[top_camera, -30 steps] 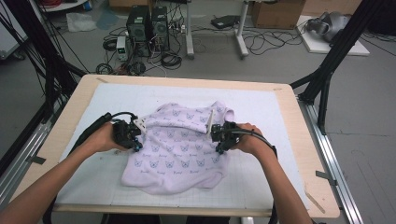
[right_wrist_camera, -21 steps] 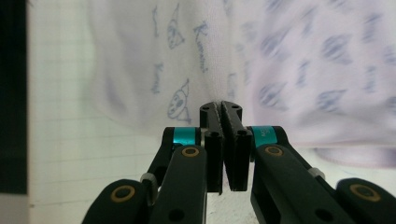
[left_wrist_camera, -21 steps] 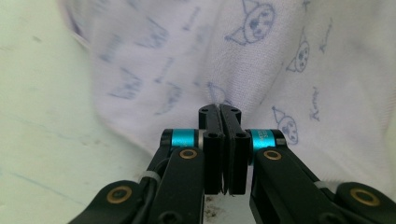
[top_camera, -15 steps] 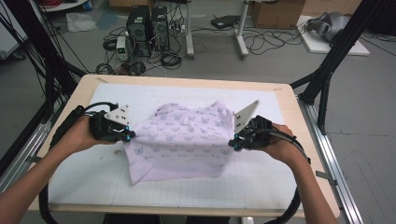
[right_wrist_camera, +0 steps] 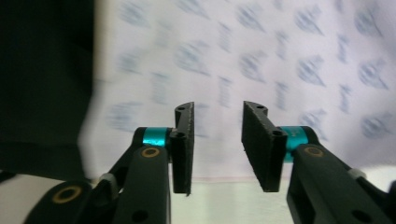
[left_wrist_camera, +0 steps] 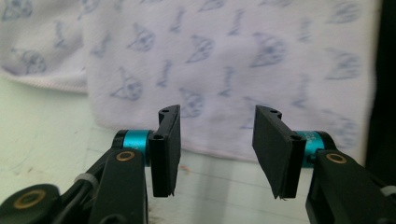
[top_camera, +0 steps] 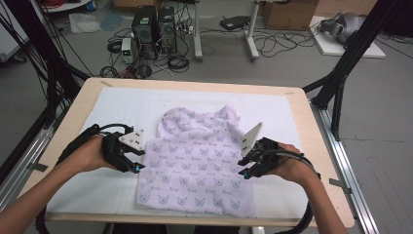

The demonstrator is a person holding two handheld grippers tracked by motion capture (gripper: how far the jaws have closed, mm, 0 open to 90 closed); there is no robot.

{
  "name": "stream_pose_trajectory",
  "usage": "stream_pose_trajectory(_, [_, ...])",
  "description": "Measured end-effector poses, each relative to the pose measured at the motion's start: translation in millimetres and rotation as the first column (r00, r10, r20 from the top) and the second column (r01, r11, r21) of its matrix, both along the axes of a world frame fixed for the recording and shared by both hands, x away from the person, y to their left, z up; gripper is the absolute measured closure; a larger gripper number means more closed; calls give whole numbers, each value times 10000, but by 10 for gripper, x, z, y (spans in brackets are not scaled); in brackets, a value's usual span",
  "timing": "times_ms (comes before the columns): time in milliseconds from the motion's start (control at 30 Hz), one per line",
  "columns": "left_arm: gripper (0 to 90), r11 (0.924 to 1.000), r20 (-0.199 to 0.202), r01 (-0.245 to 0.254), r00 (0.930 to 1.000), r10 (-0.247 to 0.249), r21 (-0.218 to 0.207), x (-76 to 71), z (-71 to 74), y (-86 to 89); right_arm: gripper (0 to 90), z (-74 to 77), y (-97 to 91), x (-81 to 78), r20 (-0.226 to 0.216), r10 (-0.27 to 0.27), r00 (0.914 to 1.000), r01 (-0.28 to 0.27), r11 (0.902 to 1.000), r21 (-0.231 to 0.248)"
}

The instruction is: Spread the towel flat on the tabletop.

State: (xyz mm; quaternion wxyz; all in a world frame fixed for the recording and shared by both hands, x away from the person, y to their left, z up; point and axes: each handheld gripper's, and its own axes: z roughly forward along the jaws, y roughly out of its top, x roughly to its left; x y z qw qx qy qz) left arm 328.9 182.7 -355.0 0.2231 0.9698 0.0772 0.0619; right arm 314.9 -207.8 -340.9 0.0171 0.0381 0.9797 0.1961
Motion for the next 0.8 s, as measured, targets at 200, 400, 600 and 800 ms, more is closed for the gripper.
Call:
stream_pose_trajectory(200, [529,9962,-327,-664,9971,683,564,247,-288,-162,639,-422,231,277,620,-740,9953,843,9792,-1848])
stream_pose_trajectory(400, [585,9875,-597,-1046,9919,1122,1182,441,-508,-220,666,-653,265,527,239,-1068,9940,1093,9583,-2641])
stream_pose_trajectory(600, [826,9876,-1175,-996,9865,1139,1214,491,-535,-269,879,-664,212,650,-857,-1270,9882,1054,9695,-2213])
stream_pose_trajectory(800, [879,9885,-604,-1224,9899,1280,893,498,-430,-214,887,-550,155,680,-628,-1515,9865,1399,9773,-1593])
